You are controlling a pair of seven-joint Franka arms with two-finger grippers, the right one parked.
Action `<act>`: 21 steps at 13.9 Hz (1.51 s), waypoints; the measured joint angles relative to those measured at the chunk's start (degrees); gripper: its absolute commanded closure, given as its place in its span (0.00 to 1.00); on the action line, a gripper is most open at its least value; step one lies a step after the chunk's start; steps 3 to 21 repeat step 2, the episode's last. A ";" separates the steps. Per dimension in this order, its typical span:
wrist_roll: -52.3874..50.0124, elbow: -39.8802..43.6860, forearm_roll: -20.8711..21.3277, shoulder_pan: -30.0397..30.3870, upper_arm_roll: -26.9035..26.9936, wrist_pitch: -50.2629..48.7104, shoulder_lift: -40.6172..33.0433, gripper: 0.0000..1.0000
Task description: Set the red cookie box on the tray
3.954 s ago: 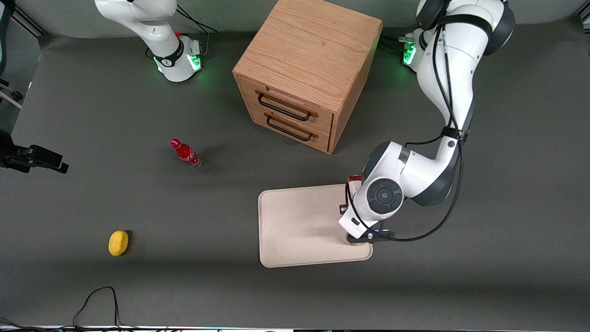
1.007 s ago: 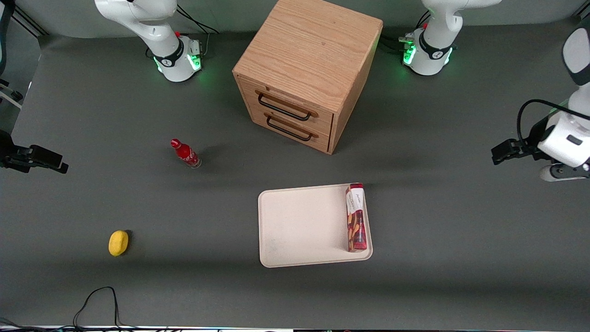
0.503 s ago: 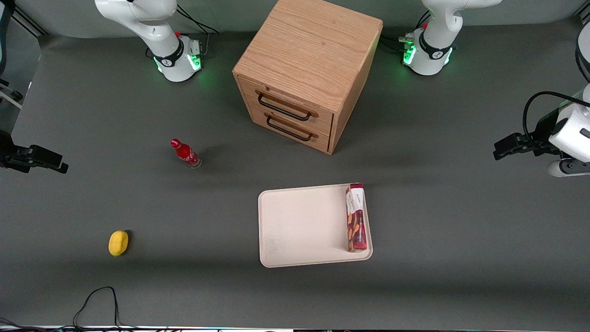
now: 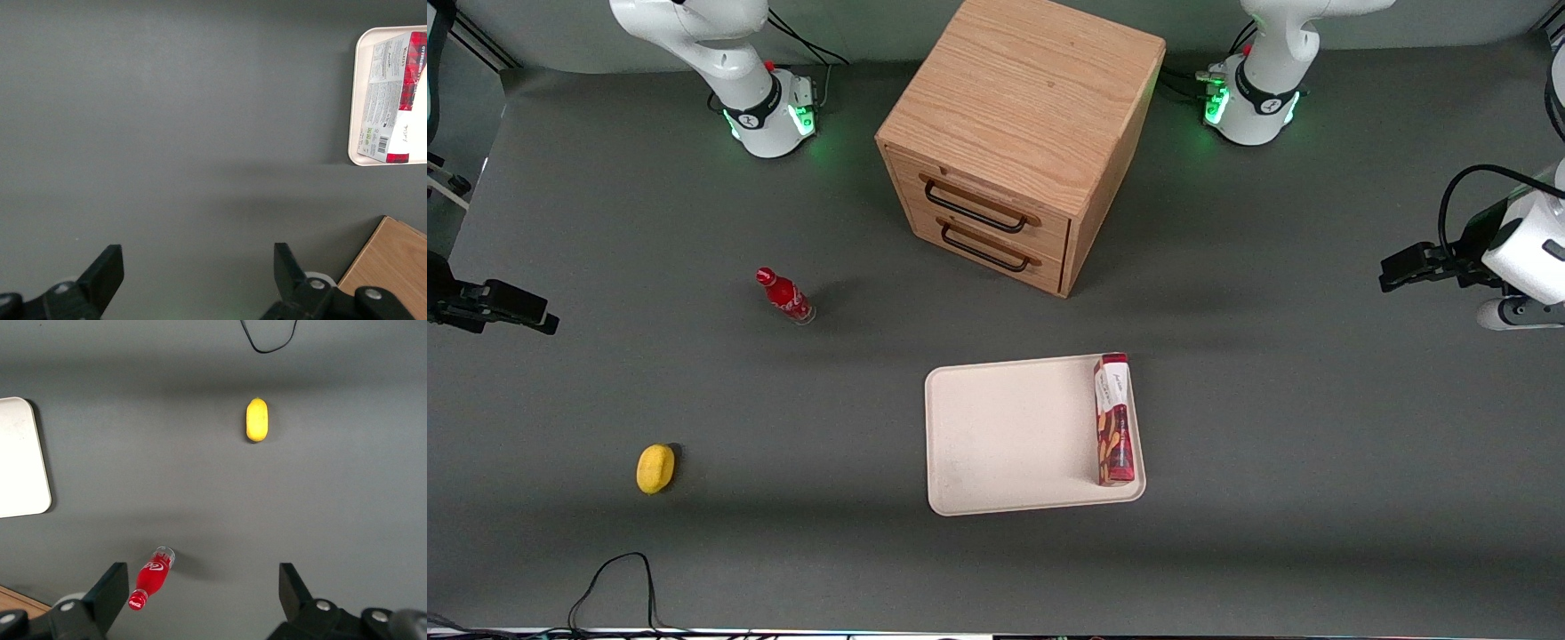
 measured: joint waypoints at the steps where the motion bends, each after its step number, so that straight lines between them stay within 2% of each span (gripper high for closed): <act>1: 0.04 0.10 0.03 -0.03 -0.04 -0.24 0.00 0.00; 21: 0.06 0.15 0.04 -0.07 -0.07 -0.35 0.00 0.00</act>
